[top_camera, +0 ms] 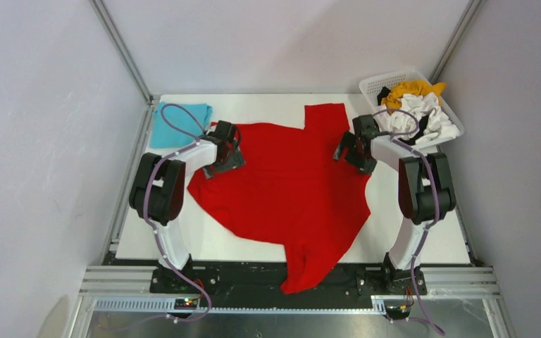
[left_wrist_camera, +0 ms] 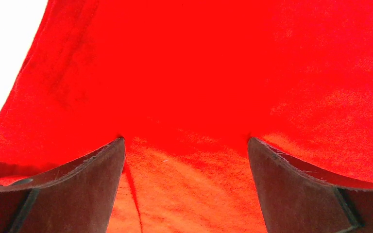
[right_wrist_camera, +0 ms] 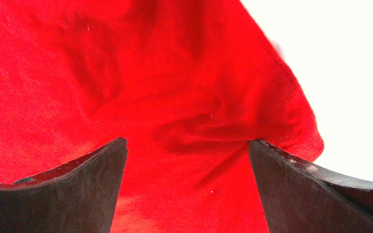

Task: Fold and stack the t-shirts
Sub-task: Flatten out the tshirt

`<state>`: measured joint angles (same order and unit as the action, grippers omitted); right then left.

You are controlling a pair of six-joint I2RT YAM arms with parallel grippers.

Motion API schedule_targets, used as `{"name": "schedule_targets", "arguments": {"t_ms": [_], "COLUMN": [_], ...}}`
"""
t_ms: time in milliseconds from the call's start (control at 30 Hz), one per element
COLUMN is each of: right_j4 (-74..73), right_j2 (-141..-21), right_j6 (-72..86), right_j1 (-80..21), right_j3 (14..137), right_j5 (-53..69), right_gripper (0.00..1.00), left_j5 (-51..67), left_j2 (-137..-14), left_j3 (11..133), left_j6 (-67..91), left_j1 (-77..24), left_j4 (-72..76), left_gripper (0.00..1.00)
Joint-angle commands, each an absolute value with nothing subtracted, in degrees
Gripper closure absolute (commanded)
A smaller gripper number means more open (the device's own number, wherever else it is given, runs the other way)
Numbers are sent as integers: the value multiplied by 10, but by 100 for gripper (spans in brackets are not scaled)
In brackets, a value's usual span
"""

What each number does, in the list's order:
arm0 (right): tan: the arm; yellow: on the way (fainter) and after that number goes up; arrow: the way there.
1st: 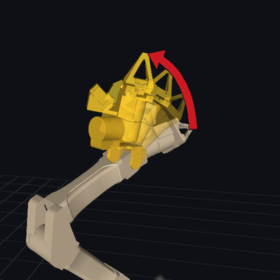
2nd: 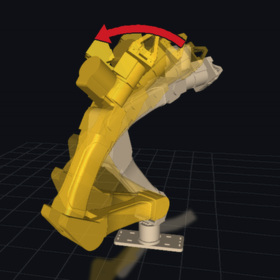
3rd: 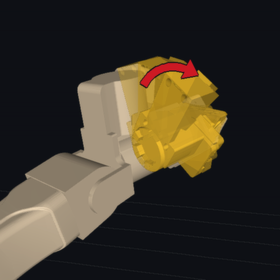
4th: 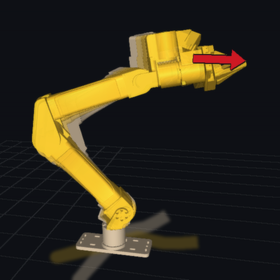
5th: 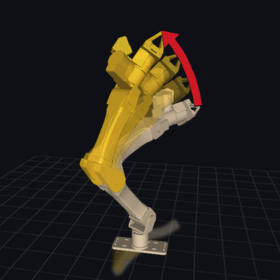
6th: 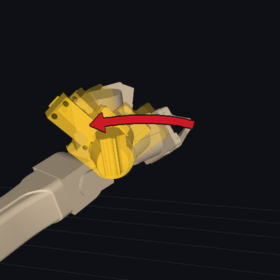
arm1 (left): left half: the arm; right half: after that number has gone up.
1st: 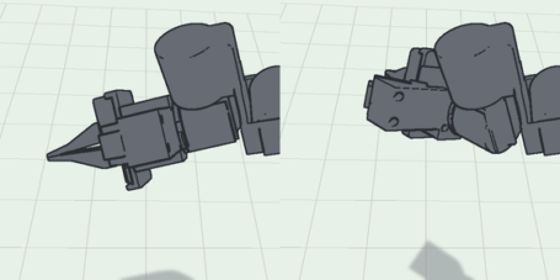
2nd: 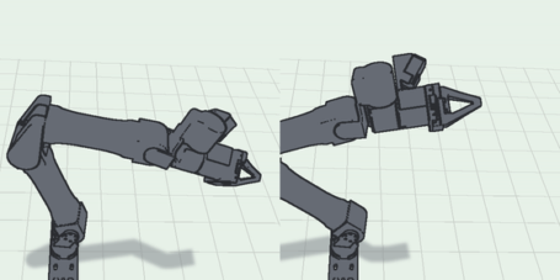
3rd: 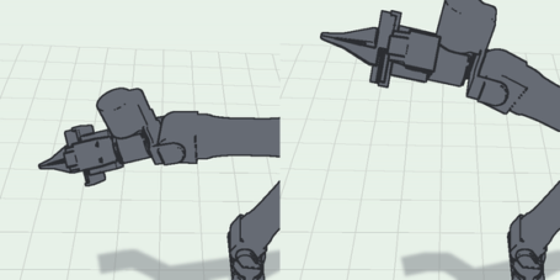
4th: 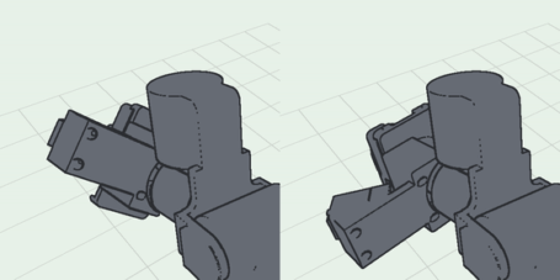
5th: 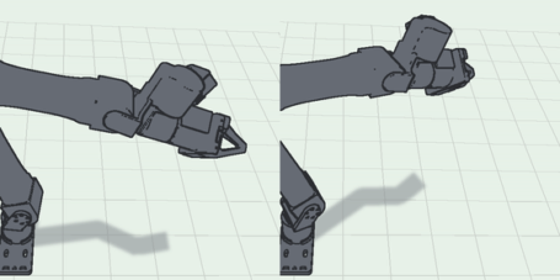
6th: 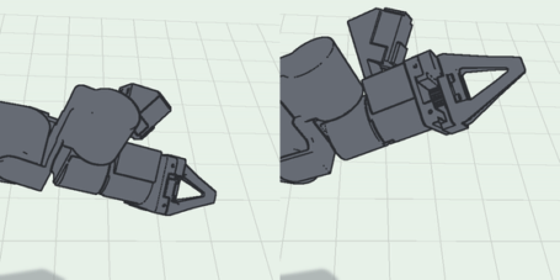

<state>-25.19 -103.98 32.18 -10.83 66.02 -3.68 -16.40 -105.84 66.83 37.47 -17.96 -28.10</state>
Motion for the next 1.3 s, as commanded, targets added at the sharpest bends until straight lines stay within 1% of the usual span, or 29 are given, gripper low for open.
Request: {"name": "schedule_targets", "arguments": {"t_ms": [0,100,167,233,367,500,600,667,700,733,767,833,867,900,1033,1133,1267], "right_j4": [-279,-312,-357,-372,-377,-372,-365,-350,-330,-319,-297,-274,-267,-256,-248,-228,-215], "right_j2": [-1130,-1184,-1246,-1282,-1300,-1251,-1184,-1124,-1078,-1056,-1015,-966,-944,-937,-925,-920,-916], "right_j6": [305,291,279,267,252,227,209,215,221,236,245,279,285,293,308,326,335], "right_j1": [-81,-67,-60,-55,-46,-52,-76,-97,-103,-117,-124,-149,-168,-178,-234,-242,-240], "right_j3": [767,861,966,1027,1093,1100,1052,983,926,895,828,740,714,674,609,567,526], "right_j5": [-20,-16,-26,-40,-59,-66,-78,-75,-71,-58,-50,-29,-15,3,38,43,42], "right_gripper": [0,1,1,1,1,1,1,1,1,0,1,1,1,1,1,1,1], "left_j5": [-140,-118,-110,-107,-111,-107,-106,-112,-114,-115,-115,-104,-101,-96,-79,-67,-73], "left_j2": [-1101,-1132,-1147,-1151,-1138,-1105,-1066,-1039,-1031,-1015,-1008,-996,-993,-996,-1019,-1034,-1032], "left_j3": [727,770,798,816,818,792,769,753,742,738,728,716,714,711,708,703,659], "left_j6": [380,381,380,380,378,375,374,370,368,367,368,373,374,375,382,385,393], "left_j1": [-162,-158,-157,-156,-156,-156,-161,-171,-178,-183,-191,-202,-206,-213,-235,-246,-250], "left_j4": [-270,-270,-270,-271,-271,-271,-270,-270,-271,-270,-270,-270,-269,-270,-269,-270,-270], "left_gripper": [0,0,0,0,0,0,0,0,0,0,0,0,0,0,0,0,0]}}
